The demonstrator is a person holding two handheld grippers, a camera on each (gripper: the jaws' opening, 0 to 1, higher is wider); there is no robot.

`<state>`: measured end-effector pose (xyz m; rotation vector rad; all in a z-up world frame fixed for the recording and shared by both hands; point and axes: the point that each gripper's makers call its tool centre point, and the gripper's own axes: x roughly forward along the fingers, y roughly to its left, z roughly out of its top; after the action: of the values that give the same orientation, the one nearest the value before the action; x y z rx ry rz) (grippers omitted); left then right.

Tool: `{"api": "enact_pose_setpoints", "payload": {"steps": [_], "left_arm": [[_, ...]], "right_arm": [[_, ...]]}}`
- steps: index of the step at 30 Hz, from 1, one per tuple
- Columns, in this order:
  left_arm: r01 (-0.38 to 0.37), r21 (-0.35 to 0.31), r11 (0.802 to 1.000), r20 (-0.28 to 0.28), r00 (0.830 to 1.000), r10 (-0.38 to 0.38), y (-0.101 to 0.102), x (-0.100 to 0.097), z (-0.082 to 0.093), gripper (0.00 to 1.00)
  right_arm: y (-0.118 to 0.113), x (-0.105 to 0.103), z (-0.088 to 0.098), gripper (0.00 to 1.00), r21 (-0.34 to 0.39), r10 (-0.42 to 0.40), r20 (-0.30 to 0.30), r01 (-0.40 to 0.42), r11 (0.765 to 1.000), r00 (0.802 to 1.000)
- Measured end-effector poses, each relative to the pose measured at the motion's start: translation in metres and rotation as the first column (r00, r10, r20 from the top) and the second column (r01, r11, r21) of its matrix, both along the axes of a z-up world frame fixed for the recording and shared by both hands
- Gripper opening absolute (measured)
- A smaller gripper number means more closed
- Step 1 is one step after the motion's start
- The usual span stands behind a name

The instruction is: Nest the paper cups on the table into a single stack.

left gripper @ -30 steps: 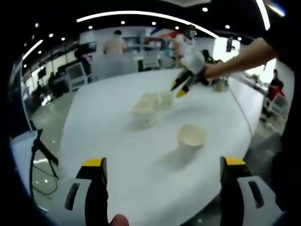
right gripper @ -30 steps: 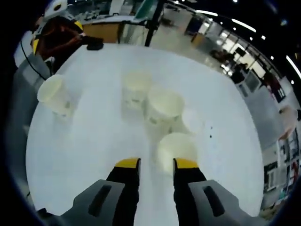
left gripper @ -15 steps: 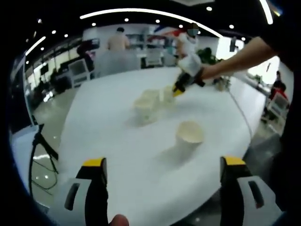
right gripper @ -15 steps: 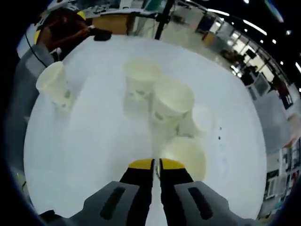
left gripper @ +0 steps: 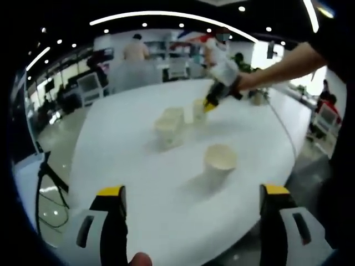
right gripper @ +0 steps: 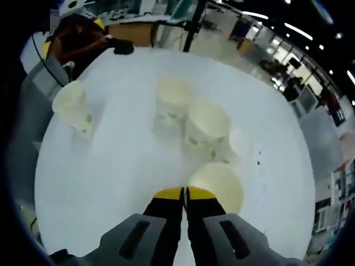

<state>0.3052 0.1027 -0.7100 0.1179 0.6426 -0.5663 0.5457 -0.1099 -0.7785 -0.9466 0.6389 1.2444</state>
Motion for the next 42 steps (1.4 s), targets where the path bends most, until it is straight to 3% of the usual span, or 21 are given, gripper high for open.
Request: {"api": "enact_pose_setpoints", "payload": {"steps": [2, 8, 12, 23, 28, 42], "left_arm": [[0.011, -0.005, 1.000, 0.004, 1.000, -0.011, -0.003, 0.000, 0.001, 0.99], [0.063, 0.020, 0.998, 0.021, 0.998, -0.063, -0.010, 0.001, 0.003, 0.99], [0.078, 0.019, 0.997, 0.029, 0.997, -0.078, -0.011, 0.002, 0.004, 0.99], [0.133, 0.030, 0.991, 0.048, 0.990, -0.134, -0.018, -0.003, 0.007, 0.98], [0.146, 0.020, 0.989, 0.048, 0.988, -0.147, -0.021, -0.006, 0.008, 0.99], [0.192, 0.014, 0.981, 0.091, 0.977, -0.193, -0.033, -0.007, 0.022, 0.98]], "right_arm": [[-0.002, -0.003, 0.001, 0.00, 0.014, -0.040, -0.036, 0.040, 0.999, 0.999], [-0.011, -0.018, 0.019, 0.00, 0.008, -0.037, -0.006, 0.037, 0.999, 0.999], [-0.019, -0.026, 0.035, 0.00, 0.031, -0.095, -0.007, 0.095, 0.995, 0.995], [-0.030, -0.050, 0.071, 0.00, 0.066, -0.150, 0.014, 0.149, 0.987, 0.989], [-0.032, -0.067, 0.094, 0.00, 0.071, -0.147, 0.036, 0.144, 0.987, 0.989], [-0.041, -0.094, 0.131, 0.00, 0.052, -0.132, 0.065, 0.129, 0.990, 0.989]]}}
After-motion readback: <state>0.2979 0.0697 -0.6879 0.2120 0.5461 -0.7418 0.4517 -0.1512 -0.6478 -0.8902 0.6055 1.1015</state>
